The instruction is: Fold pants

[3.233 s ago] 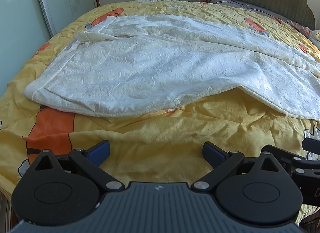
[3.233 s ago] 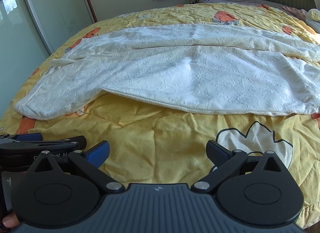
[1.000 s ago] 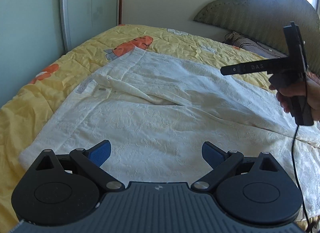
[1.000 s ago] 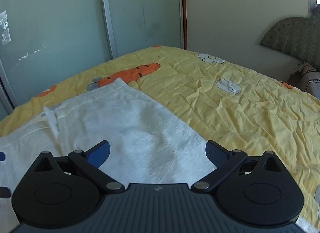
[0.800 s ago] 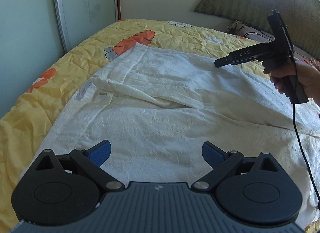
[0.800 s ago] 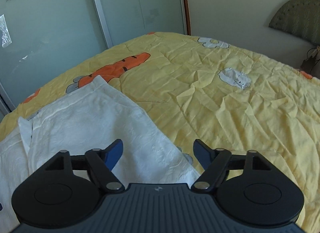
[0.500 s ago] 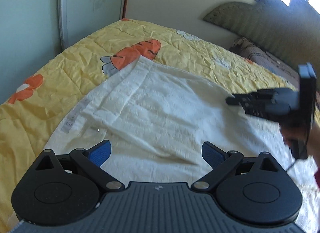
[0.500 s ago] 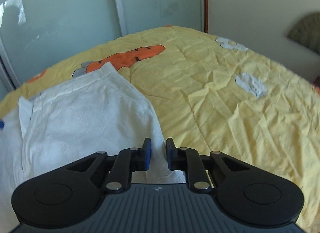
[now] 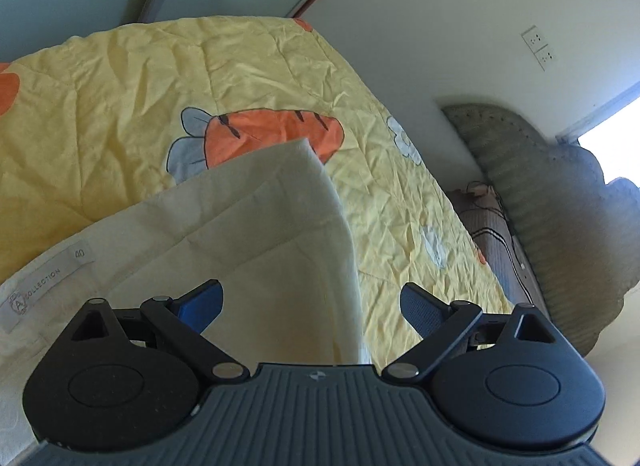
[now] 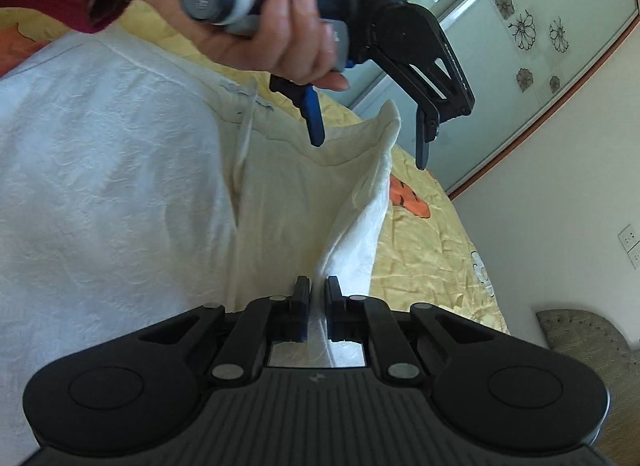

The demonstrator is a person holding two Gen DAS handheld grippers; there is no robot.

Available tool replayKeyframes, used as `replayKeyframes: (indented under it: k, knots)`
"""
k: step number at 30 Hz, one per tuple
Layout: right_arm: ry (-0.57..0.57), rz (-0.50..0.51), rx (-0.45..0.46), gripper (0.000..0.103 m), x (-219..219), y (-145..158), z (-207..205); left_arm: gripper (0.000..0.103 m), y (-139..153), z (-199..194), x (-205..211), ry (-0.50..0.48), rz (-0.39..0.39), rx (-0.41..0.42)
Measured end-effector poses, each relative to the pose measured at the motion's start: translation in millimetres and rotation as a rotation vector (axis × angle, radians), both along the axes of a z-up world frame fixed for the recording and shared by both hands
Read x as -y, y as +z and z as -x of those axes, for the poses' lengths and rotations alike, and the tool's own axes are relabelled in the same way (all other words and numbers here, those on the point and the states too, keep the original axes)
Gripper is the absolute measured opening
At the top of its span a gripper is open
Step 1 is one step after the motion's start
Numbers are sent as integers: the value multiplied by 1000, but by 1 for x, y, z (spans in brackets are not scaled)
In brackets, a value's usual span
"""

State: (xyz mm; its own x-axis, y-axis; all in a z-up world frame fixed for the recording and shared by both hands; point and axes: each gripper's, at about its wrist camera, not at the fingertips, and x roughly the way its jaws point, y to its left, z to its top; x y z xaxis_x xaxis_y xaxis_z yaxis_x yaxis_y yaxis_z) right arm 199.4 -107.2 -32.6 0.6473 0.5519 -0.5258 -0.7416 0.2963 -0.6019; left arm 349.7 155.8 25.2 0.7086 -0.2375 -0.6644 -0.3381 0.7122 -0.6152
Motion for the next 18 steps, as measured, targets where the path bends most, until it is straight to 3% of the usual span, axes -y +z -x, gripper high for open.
replayKeyframes:
  k: [1,4,7,9,10,13,14,15,18]
  knots:
    - [-2,-2,-6,7,0,-1,0,74,-2,1,-1,12,-9,-6]
    - [-22,-26,7,7,1,-1,3,4,-10,10,-3,-11,-19,-21]
    - [-56,-30,67,11,3,-4,7,3,-8,33,-3,-3,-43,19]
    - [-92,2,151,30,5,-11,8,3,-4,49,-4,-5,-48,43]
    - [-106,24,159,31,7,-12,7,3,-2,56,-5,-7,-50,50]
    - [-165,39,80,29,16,-11,-1,3,3,75,-7,-25,-46,70]
    - [-179,25,63,16,18,-8,0,3,5,84,-8,-34,-42,74]
    - [-189,17,59,10,22,-3,6,3,8,92,-9,-46,-44,83]
    - [-177,-16,58,8,27,11,41,3,18,127,-13,-66,-83,120]
